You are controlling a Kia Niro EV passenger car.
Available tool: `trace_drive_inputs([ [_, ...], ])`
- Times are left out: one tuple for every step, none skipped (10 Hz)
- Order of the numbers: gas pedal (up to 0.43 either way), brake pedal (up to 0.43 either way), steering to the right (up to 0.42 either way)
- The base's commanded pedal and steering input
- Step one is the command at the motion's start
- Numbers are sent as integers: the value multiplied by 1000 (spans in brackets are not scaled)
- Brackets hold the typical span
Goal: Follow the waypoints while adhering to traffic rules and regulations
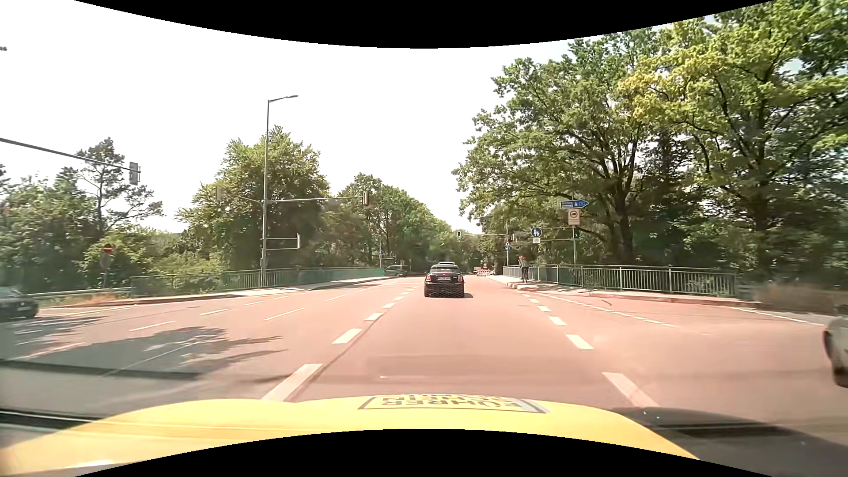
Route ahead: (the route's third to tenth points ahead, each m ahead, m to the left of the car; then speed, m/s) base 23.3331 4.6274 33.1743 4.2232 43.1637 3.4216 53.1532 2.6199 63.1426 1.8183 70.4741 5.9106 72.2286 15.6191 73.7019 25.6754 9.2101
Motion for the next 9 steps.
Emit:
trace_drive_inputs([
  [189,0,11],
  [189,0,11],
  [189,0,11],
  [189,0,11],
  [177,0,11],
  [157,0,11],
  [138,0,11],
  [138,0,11],
  [118,0,10],
])
